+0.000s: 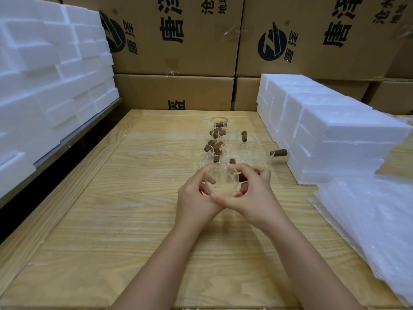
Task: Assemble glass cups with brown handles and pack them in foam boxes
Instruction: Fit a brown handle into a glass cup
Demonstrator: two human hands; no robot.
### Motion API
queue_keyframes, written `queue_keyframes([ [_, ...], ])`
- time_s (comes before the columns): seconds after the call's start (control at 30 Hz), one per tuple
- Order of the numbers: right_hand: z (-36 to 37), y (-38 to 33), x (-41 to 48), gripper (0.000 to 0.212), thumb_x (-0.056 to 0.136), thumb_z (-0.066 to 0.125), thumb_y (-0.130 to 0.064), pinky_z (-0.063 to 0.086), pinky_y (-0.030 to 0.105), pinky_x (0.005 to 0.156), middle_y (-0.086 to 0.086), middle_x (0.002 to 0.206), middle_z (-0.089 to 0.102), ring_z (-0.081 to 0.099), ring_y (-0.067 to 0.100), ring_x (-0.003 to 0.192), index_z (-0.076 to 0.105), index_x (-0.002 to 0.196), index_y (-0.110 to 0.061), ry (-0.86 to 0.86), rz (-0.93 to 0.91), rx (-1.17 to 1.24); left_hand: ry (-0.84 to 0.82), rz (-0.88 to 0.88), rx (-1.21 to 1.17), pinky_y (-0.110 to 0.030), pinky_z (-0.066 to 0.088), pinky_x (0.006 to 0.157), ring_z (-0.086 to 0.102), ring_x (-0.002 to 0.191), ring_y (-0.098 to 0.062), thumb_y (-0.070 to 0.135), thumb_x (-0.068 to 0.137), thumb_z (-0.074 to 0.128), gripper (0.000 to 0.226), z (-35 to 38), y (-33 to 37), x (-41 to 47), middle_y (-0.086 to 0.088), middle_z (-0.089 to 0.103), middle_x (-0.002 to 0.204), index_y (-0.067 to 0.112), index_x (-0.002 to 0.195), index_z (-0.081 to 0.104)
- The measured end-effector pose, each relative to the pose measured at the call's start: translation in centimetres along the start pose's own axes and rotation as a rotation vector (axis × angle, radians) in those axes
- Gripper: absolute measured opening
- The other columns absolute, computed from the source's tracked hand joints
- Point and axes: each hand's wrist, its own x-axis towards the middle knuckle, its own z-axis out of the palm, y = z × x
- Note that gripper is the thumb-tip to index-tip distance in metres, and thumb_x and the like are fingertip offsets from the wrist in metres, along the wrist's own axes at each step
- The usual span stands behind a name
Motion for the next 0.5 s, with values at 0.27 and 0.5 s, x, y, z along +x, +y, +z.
queue_keyframes([
  [0.27, -1.3, 0.5, 0.7, 0.054, 0.046, 0.079, -0.052, 0.048, 0.020, 0.086, 0.007, 0.111, 0.047, 0.048, 0.006, 0.077, 0.070, 0.099, -0.050, -0.097, 0.036, 0.259, -0.014, 0.009, -0.039, -0.011, 0.045, 0.067, 0.053, 0.063, -0.002, 0.060, 0.052, 0.075, 0.053, -0.3, -0.3, 0.3, 0.012, 0.066, 0.088, 0.066, 0.099, 0.052],
  [0.5, 0.0, 0.3, 0.5, 0.047, 0.058, 0.071, -0.057, 0.049, 0.021, 0.072, 0.004, 0.114, 0.062, 0.053, 0.006, 0.073, 0.076, 0.098, -0.032, 0.081, 0.064, 0.402, -0.031, 0.113, 0.020, -0.007, 0.041, 0.078, 0.060, 0.080, -0.008, 0.031, 0.054, 0.093, 0.077, -0.7, -0.3, 0.3, 0.003, 0.068, 0.098, 0.029, 0.123, 0.058],
])
